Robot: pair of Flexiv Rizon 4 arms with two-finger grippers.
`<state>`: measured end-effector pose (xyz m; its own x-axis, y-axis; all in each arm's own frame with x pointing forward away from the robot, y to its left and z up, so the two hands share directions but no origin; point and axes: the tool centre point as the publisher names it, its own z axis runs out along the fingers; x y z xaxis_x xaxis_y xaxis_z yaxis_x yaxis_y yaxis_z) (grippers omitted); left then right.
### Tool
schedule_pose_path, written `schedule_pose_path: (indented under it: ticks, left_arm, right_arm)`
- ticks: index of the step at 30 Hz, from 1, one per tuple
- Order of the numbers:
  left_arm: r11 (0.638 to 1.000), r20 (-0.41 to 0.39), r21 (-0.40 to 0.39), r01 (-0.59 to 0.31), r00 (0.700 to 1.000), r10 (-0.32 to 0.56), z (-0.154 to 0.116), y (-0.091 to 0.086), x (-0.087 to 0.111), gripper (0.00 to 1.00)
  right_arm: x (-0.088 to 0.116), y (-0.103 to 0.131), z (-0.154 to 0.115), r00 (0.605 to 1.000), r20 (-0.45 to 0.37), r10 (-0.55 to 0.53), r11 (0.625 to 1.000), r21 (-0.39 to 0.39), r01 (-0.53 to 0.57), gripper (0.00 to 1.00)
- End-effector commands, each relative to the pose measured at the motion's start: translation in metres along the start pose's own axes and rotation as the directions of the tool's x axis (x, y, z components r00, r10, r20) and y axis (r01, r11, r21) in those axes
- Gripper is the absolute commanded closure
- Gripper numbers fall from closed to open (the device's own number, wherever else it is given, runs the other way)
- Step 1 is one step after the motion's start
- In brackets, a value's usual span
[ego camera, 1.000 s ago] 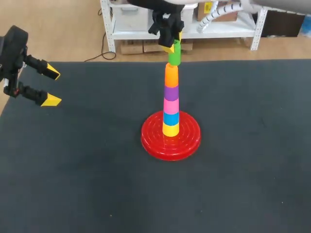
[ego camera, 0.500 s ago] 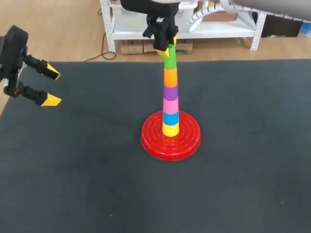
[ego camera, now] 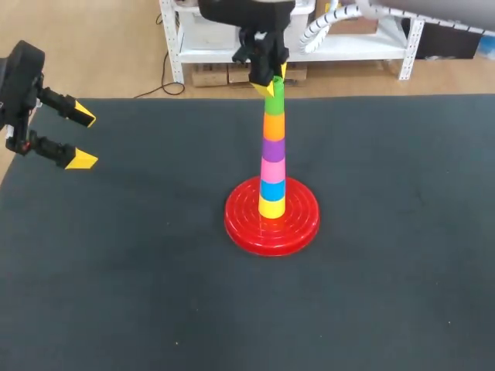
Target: Pick up and stack the cylinders on the red base in this order: pink,purple,orange,green
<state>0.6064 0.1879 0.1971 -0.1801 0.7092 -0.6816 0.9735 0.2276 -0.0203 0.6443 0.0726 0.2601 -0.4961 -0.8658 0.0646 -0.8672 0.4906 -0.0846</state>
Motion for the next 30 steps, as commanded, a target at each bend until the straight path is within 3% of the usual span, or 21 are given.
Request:
schedule_pose_path:
  ticks: [1,4,5,6,8,30]
  left_arm:
    - [1.0,0.005,-0.001,-0.004,1.0,0.004,0.0,0.0,0.002,0.0]
    - [1.0,0.005,-0.001,-0.004,1.0,0.004,0.0,0.0,0.002,0.0]
    - [1.0,0.005,-0.001,-0.004,1.0,0.004,0.0,0.0,0.002,0.0]
    - [1.0,0.005,-0.001,-0.004,1.0,0.004,0.0,0.0,0.002,0.0]
    - [1.0,0.005,-0.001,-0.004,1.0,0.004,0.0,0.0,0.002,0.0]
    - [1.0,0.005,-0.001,-0.004,1.0,0.004,0.0,0.0,0.002,0.0]
  right_arm:
    - [0.003,0.0,0.012,1.0,0.016,0.004,1.0,-0.009,-0.004,1.0]
    - [0.006,0.0,0.005,0.999,0.049,0.018,1.0,0.02,-0.019,1.0]
    - [0.007,0.0,0.0,0.998,0.067,0.022,0.999,0.025,-0.023,0.57]
    - [0.008,0.001,-0.006,0.996,0.086,0.024,0.999,0.031,-0.027,0.0]
    - [0.011,0.004,-0.026,0.991,0.13,0.03,0.997,0.066,-0.039,0.0]
    - [0.011,0.004,-0.026,0.991,0.13,0.03,0.997,0.066,-0.039,0.0]
